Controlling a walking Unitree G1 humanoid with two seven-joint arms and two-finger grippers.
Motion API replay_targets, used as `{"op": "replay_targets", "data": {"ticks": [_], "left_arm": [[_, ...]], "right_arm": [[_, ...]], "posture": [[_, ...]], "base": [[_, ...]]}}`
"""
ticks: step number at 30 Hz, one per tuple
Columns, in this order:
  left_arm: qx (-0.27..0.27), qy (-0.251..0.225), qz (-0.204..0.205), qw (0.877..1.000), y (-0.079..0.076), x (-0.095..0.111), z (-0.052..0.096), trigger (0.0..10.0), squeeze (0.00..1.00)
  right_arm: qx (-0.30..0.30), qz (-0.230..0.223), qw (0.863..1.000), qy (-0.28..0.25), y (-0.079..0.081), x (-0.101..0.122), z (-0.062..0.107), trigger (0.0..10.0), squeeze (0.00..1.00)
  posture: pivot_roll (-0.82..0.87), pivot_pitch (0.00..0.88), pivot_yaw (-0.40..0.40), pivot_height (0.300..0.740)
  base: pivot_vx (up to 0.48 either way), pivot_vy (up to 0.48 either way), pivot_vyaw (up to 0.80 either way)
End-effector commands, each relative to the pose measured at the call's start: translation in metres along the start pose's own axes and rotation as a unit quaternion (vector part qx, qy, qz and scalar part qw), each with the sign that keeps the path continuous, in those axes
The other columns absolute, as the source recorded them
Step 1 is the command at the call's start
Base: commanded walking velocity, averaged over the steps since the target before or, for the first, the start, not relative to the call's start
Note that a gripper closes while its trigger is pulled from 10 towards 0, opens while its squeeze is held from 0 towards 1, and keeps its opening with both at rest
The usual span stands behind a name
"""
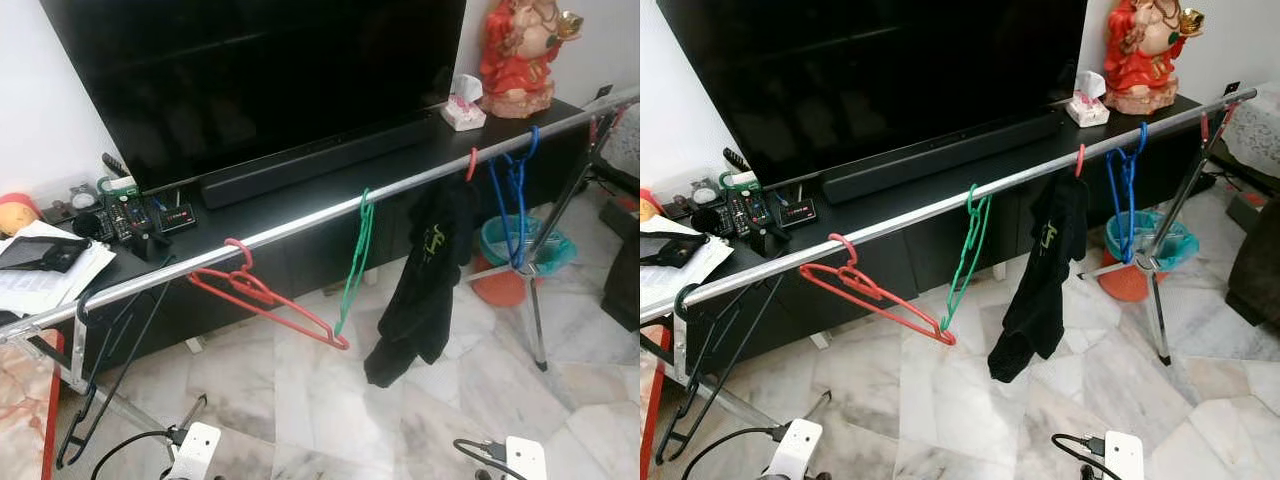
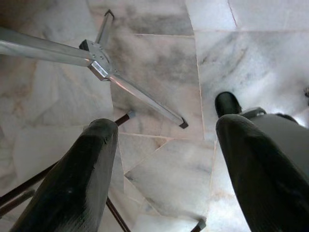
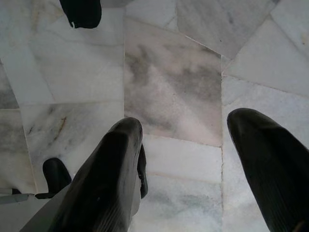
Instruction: Hang hanger
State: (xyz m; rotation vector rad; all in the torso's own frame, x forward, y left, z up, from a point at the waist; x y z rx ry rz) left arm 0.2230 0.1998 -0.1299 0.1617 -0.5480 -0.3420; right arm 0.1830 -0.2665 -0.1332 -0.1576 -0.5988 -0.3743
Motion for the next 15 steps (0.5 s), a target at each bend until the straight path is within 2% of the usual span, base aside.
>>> {"op": "replay_targets", "data": {"ticks": [1, 5, 15], "left_arm": [[0.008, 0.006, 0.006, 1.0, 0.0032, -0.0035, 0.0001, 10.0, 0.0], [0.004, 0.008, 0.003, 1.0, -0.001, -0.0041, -0.0002, 10.0, 0.0], [0.006, 0.017, -0.002, 1.0, 0.0, -0.0112, 0.0004, 10.0, 0.0]], "right_arm": [[-0.001, -0.004, 1.0, 0.009, -0.0001, -0.005, 0.0005, 10.0, 0.0], [-0.002, -0.005, 1.0, 0.009, 0.0003, -0.0054, 0.0005, 10.0, 0.0], [-0.001, -0.009, 1.0, 0.011, 0.0022, -0.0079, 0.0008, 10.0, 0.0]], "posture": [[-0.06, 0.0, 0.079, 0.74], [-0.08, 0.0, 0.087, 0.74], [-0.09, 0.0, 0.103, 0.74]], "base": [[0.0, 0.0, 0.0], [0.0, 0.0, 0.0], [0.0, 0.0, 0.0]]}}
Point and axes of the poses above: a point about 5 cm out from each wrist's last joint towards the gripper, its own z axis pointing back from the gripper into the wrist, its own x axis along the axis of the wrist's last joint, y = z × x, the point moved 6 cm from there along -z, pointing out of the wrist towards the gripper, and after that the axes turned 7 degrees about -z, right-handed, at the moved point
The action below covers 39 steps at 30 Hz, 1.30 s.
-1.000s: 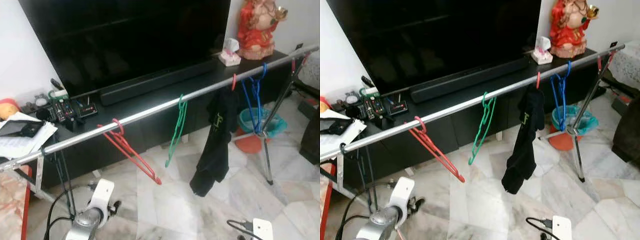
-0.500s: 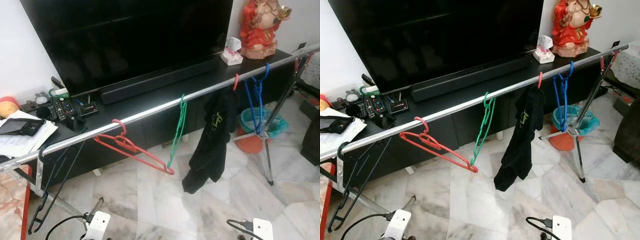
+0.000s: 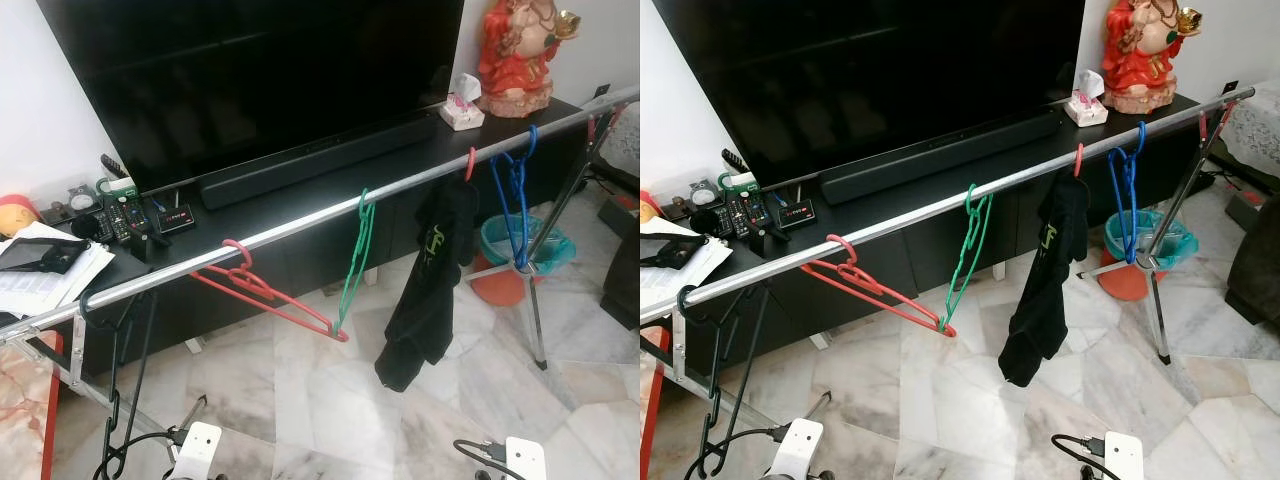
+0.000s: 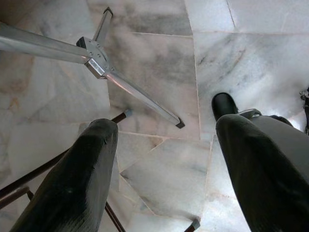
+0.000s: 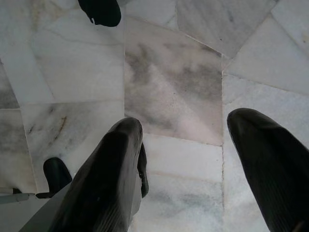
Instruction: Hang hanger
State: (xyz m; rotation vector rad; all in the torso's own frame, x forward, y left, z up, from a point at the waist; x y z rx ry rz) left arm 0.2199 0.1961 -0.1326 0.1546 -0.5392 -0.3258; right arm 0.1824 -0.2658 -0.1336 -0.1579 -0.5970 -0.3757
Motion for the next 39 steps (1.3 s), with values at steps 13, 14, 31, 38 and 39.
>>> {"op": "replay_targets", "data": {"ticks": [13, 14, 31, 38, 39], "left_arm": [[-0.004, 0.02, -0.033, 0.999, -0.001, -0.014, 0.001, 10.0, 0.0], [-0.004, 0.02, -0.033, 0.999, -0.001, -0.014, 0.001, 10.0, 0.0], [-0.009, 0.029, -0.033, 0.999, -0.01, -0.018, 0.001, 10.0, 0.0], [-0.009, 0.026, -0.036, 0.999, -0.011, -0.013, 0.001, 10.0, 0.0], [-0.009, 0.026, -0.036, 0.999, -0.01, -0.013, 0.001, 10.0, 0.0]], "right_arm": [[0.0, -0.009, 1.0, 0.012, 0.003, -0.009, 0.001, 10.0, 0.0], [0.0, -0.009, 1.0, 0.012, 0.003, -0.009, 0.001, 10.0, 0.0], [0.0, -0.014, 1.0, 0.011, 0.004, -0.008, 0.001, 10.0, 0.0], [0.0, -0.014, 1.0, 0.011, 0.003, -0.008, 0.001, 10.0, 0.0], [0.0, -0.014, 1.0, 0.011, 0.003, -0.008, 0.001, 10.0, 0.0]], "posture": [[-0.1, 0.0, 0.11, 0.74], [-0.1, 0.0, 0.11, 0.74], [-0.09, 0.0, 0.106, 0.74], [-0.09, 0.0, 0.1, 0.74], [-0.09, 0.0, 0.1, 0.74]], "base": [[0.0, -0.019, 0.0], [0.0, -0.247, 0.0], [0.0, -0.116, 0.0], [0.0, -0.177, 0.0], [0.0, -0.315, 0.0]]}}
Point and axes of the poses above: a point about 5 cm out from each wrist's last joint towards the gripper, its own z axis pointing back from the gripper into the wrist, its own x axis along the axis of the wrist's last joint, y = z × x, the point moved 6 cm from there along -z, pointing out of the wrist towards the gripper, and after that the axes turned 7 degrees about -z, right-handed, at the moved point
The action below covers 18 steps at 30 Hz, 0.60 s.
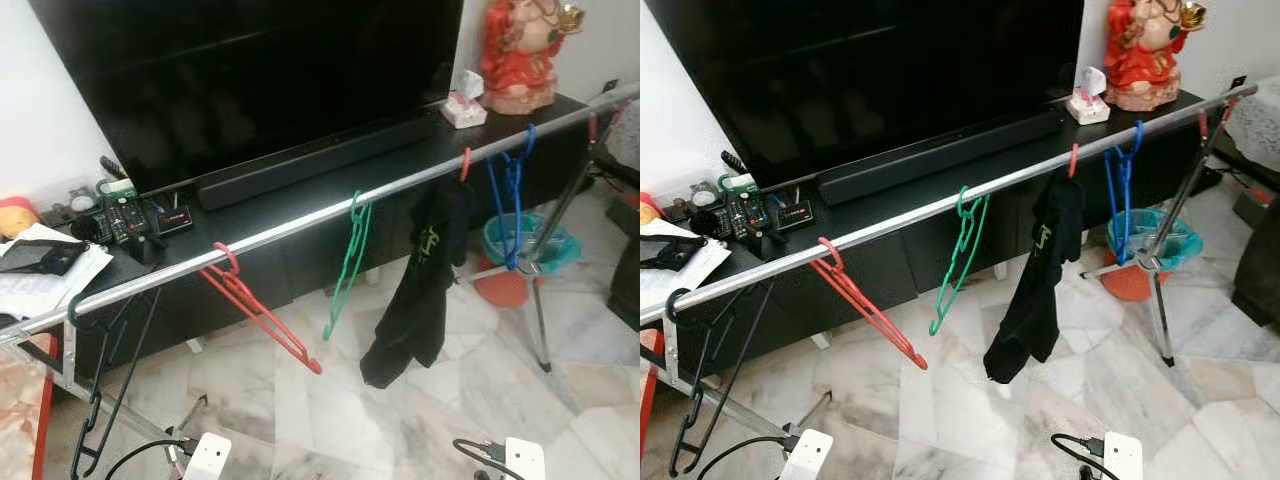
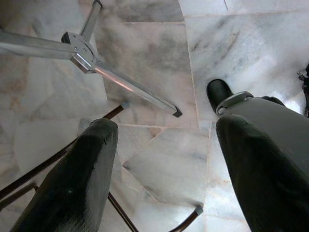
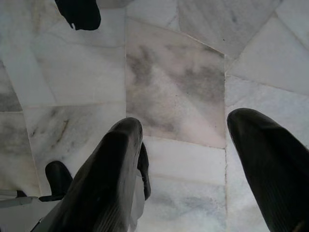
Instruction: Hang hanger
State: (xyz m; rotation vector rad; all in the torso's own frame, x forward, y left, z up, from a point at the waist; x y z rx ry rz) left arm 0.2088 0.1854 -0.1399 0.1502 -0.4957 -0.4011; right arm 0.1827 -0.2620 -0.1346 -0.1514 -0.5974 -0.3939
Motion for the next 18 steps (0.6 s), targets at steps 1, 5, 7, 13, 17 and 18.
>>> {"op": "replay_targets", "data": {"ticks": [1, 5, 7, 13, 17, 18], "left_arm": [[0.006, 0.009, 0.001, 1.0, 0.005, -0.006, 0.0, 10.0, 0.0], [0.008, 0.011, 0.003, 1.0, 0.008, -0.009, 0.001, 10.0, 0.0], [0.008, 0.012, 0.002, 1.0, 0.009, -0.01, 0.001, 10.0, 0.0], [0.008, 0.014, 0.003, 1.0, 0.01, -0.014, 0.002, 10.0, 0.0], [0.008, 0.021, 0.003, 1.0, 0.01, -0.019, 0.002, 10.0, 0.0], [0.008, 0.022, 0.002, 1.0, 0.01, -0.02, 0.002, 10.0, 0.0]], "right_arm": [[-0.001, -0.004, 1.0, 0.01, -0.001, -0.006, 0.001, 10.0, 0.0], [-0.001, -0.004, 1.0, 0.01, -0.001, -0.006, 0.001, 10.0, 0.0], [0.0, -0.004, 1.0, 0.01, -0.001, -0.006, 0.001, 10.0, 0.0], [-0.001, -0.004, 1.0, 0.01, -0.001, -0.006, 0.001, 10.0, 0.0], [0.0, -0.004, 1.0, 0.009, 0.0, -0.005, 0.0, 10.0, 0.0], [0.0, -0.004, 1.0, 0.009, 0.0, -0.004, 0.0, 10.0, 0.0]], "posture": [[-0.09, 0.0, 0.099, 0.74], [-0.09, 0.0, 0.098, 0.74], [-0.09, 0.0, 0.097, 0.74], [-0.09, 0.0, 0.095, 0.74], [-0.08, 0.0, 0.094, 0.74], [-0.08, 0.0, 0.093, 0.74]], "base": [[0.0, -0.322, 0.0], [0.0, -0.322, 0.0], [0.0, -0.324, 0.0], [0.0, -0.326, 0.0], [0.0, -0.327, 0.0], [0.0, -0.326, 0.0]]}}
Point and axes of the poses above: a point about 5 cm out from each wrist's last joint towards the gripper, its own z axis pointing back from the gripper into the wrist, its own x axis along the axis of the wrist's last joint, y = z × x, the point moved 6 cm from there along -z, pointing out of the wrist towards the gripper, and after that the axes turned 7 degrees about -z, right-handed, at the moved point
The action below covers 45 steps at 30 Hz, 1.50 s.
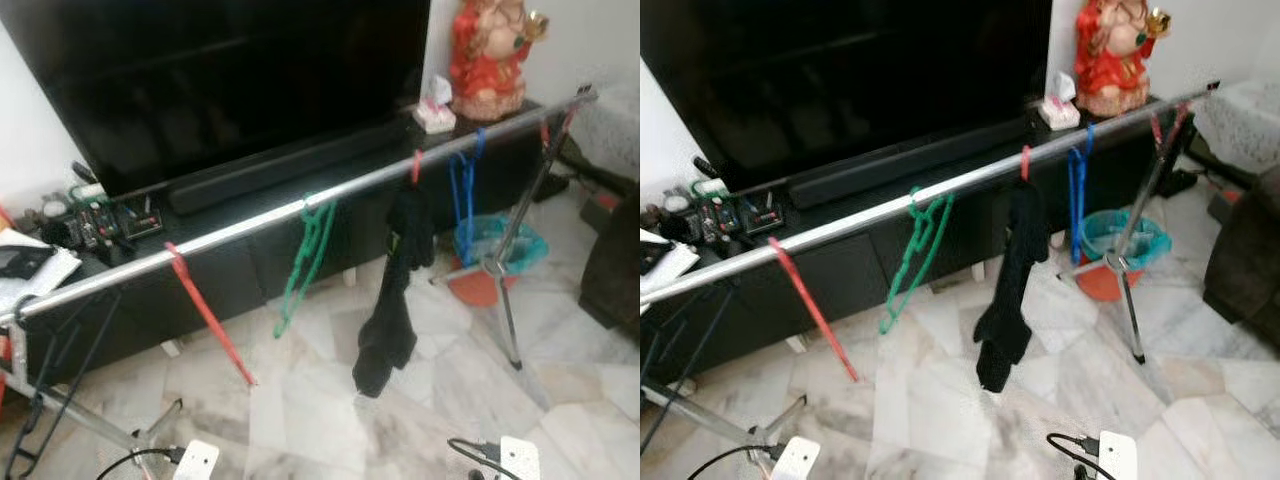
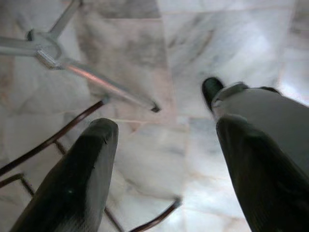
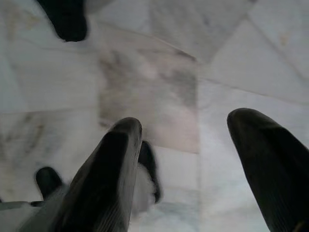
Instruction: Hang hanger
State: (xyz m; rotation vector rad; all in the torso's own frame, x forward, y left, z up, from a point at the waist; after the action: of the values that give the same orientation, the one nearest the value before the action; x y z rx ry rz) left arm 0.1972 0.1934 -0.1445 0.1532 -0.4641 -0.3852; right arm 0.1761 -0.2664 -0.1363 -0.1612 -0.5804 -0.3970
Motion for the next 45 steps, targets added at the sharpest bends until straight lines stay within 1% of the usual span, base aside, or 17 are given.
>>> {"op": "replay_targets", "data": {"ticks": [1, 5, 10, 15, 25, 30, 32, 34, 45], "left_arm": [[0.008, 0.005, -0.004, 1.0, 0.008, -0.005, 0.001, 10.0, 0.0], [0.008, 0.005, -0.004, 1.0, 0.006, -0.003, 0.0, 10.0, 0.0], [0.005, -0.002, -0.003, 1.0, 0.001, 0.01, -0.001, 10.0, 0.0], [0.002, 0.005, -0.004, 1.0, 0.0, 0.0, 0.0, 10.0, 0.0], [0.009, 0.005, 0.005, 1.0, 0.003, -0.003, 0.0, 10.0, 0.0], [0.013, 0.006, 0.02, 1.0, 0.004, -0.005, 0.0, 10.0, 0.0], [0.017, 0.008, 0.039, 0.999, 0.006, -0.006, 0.001, 10.0, 0.0], [0.019, 0.01, 0.041, 0.999, 0.008, -0.008, 0.001, 10.0, 0.0], [0.022, 0.01, 0.052, 0.998, 0.012, -0.01, 0.001, 10.0, 0.0]], "right_arm": [[0.006, -0.005, 1.0, 0.002, 0.006, 0.0, 0.0, 10.0, 0.0], [0.006, -0.006, 1.0, 0.001, 0.006, 0.001, -0.001, 10.0, 0.0], [0.005, -0.006, 1.0, 0.001, 0.006, 0.001, -0.001, 10.0, 0.0], [0.009, -0.003, 1.0, 0.004, 0.006, 0.001, -0.001, 10.0, 0.0], [0.012, -0.004, 1.0, 0.003, 0.006, 0.002, -0.001, 10.0, 0.0], [0.016, 0.012, 1.0, 0.001, 0.007, 0.003, -0.001, 10.0, 0.0], [0.015, 0.03, 0.999, -0.003, 0.007, 0.005, -0.001, 10.0, 0.0], [0.013, 0.051, 0.999, -0.009, 0.006, 0.008, -0.001, 10.0, 0.0], [0.004, 0.02, 1.0, -0.01, 0.003, 0.007, -0.001, 10.0, 0.0]], "posture": [[-0.08, 0.0, 0.093, 0.74], [-0.08, 0.0, 0.092, 0.74], [-0.08, 0.0, 0.09, 0.74], [-0.08, 0.0, 0.087, 0.74], [-0.08, 0.0, 0.079, 0.74], [-0.07, 0.0, 0.075, 0.74], [-0.06, 0.0, 0.065, 0.74], [-0.05, 0.0, 0.061, 0.74], [-0.06, 0.0, 0.063, 0.74]], "base": [[0.0, -0.326, 0.0], [0.0, -0.315, 0.0], [0.0, -0.055, 0.0], [0.0, 0.0, 0.0], [0.0, 0.0, 0.0], [0.0, 0.0, 0.0], [0.0, 0.0, 0.0], [0.0, 0.0, 0.0], [0.0, 0.0, 0.0]]}}
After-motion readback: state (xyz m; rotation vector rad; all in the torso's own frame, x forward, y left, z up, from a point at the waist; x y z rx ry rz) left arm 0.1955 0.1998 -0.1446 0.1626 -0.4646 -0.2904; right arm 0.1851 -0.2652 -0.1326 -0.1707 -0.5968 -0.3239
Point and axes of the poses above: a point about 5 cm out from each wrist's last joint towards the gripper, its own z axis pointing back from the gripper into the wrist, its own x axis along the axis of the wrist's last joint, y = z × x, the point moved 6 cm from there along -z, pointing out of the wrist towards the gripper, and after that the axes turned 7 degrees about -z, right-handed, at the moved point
